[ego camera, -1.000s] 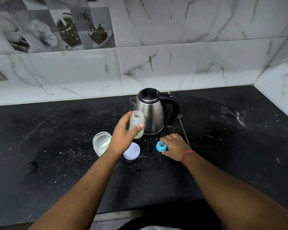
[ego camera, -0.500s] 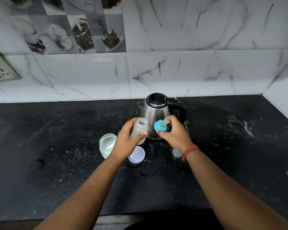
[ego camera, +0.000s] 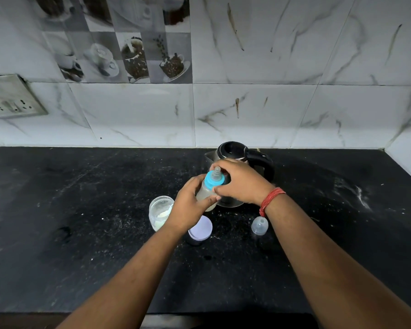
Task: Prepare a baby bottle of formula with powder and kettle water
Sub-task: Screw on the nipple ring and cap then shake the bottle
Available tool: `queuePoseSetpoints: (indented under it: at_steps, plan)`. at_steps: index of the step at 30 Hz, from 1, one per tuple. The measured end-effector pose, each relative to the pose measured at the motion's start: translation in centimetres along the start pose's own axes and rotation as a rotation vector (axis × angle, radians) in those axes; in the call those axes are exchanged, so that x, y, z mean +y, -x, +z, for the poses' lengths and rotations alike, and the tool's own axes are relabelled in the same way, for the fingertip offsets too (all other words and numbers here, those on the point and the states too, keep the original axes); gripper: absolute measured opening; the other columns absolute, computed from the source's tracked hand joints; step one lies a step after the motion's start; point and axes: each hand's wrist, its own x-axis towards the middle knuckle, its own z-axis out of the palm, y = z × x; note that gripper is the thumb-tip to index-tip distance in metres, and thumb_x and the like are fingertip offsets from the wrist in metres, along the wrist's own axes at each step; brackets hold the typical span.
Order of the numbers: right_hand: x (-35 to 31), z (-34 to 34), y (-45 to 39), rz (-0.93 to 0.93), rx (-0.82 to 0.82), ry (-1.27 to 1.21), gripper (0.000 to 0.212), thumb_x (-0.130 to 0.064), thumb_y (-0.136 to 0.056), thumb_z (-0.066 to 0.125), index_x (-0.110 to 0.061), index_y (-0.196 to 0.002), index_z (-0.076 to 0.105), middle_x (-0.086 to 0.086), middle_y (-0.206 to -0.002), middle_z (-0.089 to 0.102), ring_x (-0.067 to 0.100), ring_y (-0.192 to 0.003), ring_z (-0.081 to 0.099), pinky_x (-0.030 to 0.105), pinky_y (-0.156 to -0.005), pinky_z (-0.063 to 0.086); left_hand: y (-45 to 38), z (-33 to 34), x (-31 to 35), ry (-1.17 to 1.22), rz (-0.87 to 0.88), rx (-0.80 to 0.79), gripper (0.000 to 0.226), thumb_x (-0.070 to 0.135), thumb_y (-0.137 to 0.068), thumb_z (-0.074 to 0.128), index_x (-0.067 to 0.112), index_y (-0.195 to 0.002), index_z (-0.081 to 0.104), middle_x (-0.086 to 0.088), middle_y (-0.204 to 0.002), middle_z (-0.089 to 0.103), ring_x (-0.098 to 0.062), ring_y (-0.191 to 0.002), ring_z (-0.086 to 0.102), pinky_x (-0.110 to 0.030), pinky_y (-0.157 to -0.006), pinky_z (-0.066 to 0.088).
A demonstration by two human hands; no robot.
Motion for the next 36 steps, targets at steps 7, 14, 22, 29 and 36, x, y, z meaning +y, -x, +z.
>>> queuePoseSetpoints:
  at_steps: [7,14,22,29,36]
  plan:
    - [-0.3,1.9,0.5,0.080,0.210,-0.003,0.045,-0.047,-0.077,0.082,-0.019,-0.102,0.056,-0.011,-0.092,0.058,0.011,-0.086,0.056,0.032,-0.075,0.049,-0.2,-0.2,0.1,0.017,0.001,0.040,0.053,0.018,-0.084,0.083,0.031,-0.130,0.061,0.013,-0.120,0.066,0.002,-0.110,0.061,-0.021,-0.097,0.048]
    - [-0.6,2.3,0.3,0.029,0.166,0.070,0.041,-0.047,-0.087,0.073,-0.016,-0.110,0.057,-0.002,-0.109,0.063,0.014,-0.098,0.056,0.029,-0.079,0.043,0.1,-0.3,-0.3,0.039,-0.002,0.050,0.051,0.021,-0.085,0.082,0.036,-0.128,0.058,0.010,-0.122,0.067,-0.003,-0.113,0.062,-0.030,-0.099,0.051]
    - [-0.6,-1.5,-0.6,-0.104,-0.057,0.002,0.054,-0.026,-0.088,0.077,-0.018,-0.138,0.059,-0.006,-0.131,0.054,0.005,-0.113,0.051,0.023,-0.101,0.041,-0.4,-0.3,0.4,0.158,-0.003,0.044,0.051,0.043,-0.081,0.081,0.034,-0.127,0.063,0.007,-0.120,0.069,-0.013,-0.113,0.066,-0.047,-0.101,0.054]
    - [-0.7,-1.3,-0.1,-0.150,0.004,-0.072,0.050,-0.020,-0.092,0.072,-0.016,-0.140,0.058,-0.003,-0.136,0.058,0.008,-0.122,0.054,0.024,-0.108,0.041,-0.5,-0.7,1.2,0.185,0.022,0.057,0.048,0.034,-0.084,0.081,0.042,-0.126,0.059,0.007,-0.122,0.070,-0.015,-0.114,0.067,-0.047,-0.101,0.055]
    - [-0.3,-1.7,-0.3,-0.171,0.041,-0.103,0.049,-0.015,-0.085,0.076,-0.018,-0.132,0.065,-0.007,-0.128,0.064,0.005,-0.117,0.057,0.011,-0.102,0.039,-1.0,-1.1,1.8,0.141,0.064,0.065,0.049,0.047,-0.080,0.078,0.050,-0.124,0.058,0.008,-0.126,0.068,-0.014,-0.119,0.065,-0.048,-0.104,0.053]
